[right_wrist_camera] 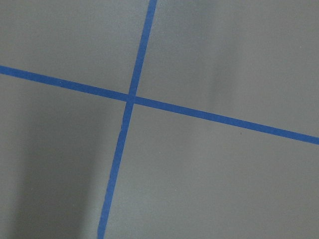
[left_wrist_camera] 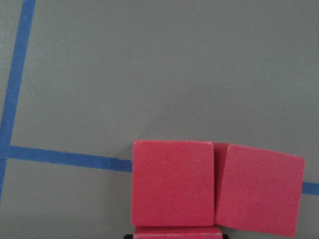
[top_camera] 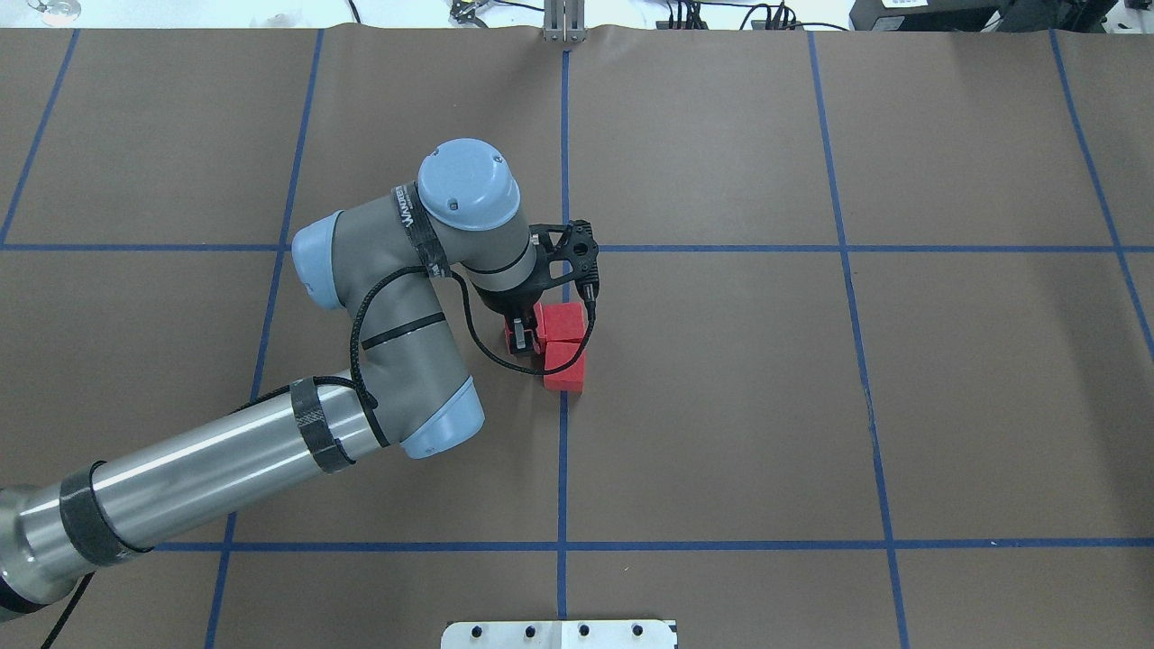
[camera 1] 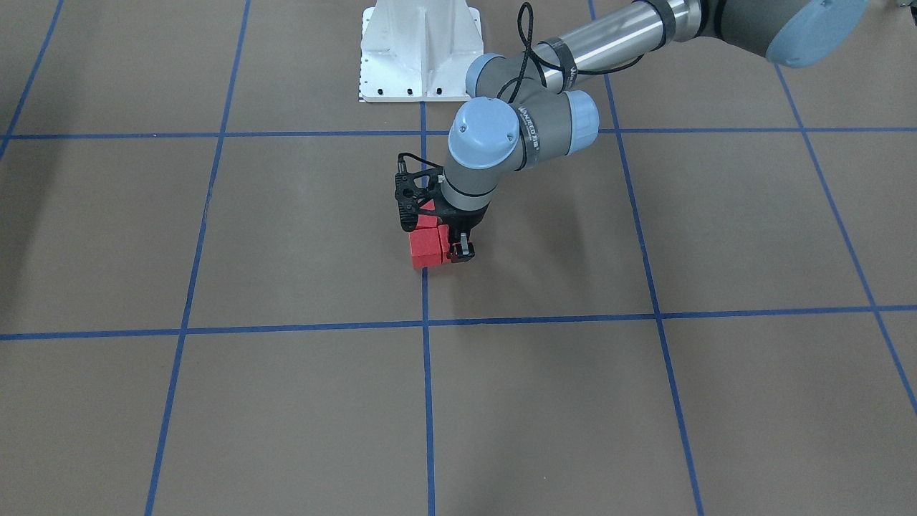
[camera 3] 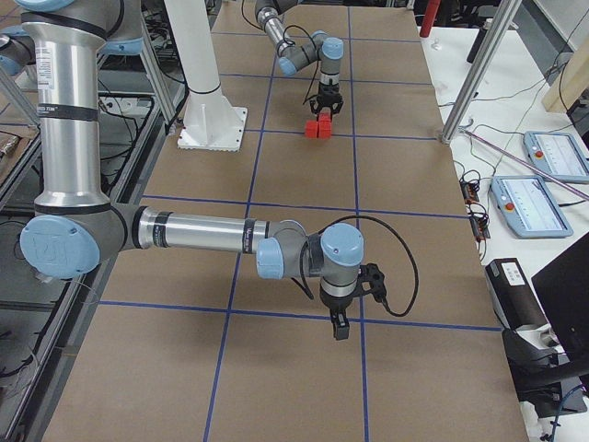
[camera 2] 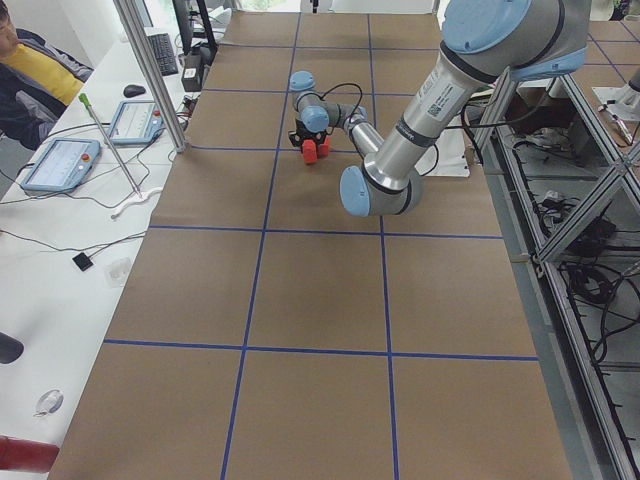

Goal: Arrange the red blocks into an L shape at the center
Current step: 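Lower the cube beside the farther cube of the column and release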

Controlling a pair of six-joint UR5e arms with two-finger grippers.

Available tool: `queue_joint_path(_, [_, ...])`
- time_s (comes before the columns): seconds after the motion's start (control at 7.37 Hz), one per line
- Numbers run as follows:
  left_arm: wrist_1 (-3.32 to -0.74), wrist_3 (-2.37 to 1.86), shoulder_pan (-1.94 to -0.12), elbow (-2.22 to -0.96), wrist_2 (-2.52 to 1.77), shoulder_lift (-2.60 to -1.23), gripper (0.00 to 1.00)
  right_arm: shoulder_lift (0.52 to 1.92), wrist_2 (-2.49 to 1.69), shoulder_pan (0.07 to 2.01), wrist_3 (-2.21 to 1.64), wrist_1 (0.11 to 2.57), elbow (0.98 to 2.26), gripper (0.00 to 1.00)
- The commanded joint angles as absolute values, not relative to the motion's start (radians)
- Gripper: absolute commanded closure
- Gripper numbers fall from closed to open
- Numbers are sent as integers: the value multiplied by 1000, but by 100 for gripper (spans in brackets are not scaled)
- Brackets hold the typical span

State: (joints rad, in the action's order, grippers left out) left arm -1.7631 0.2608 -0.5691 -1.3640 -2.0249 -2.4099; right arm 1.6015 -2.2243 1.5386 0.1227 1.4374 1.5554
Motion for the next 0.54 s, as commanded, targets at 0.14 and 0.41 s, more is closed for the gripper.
queue_joint_path(0.14, [-1766, 262, -569, -1364, -2023, -2410, 37, 1601, -2224, 1539, 123, 1437, 1555, 0])
queue_joint_path(0.41, [-1766, 262, -569, -1364, -2023, -2410, 26, 1601, -2224, 1539, 123, 1437, 1555, 0])
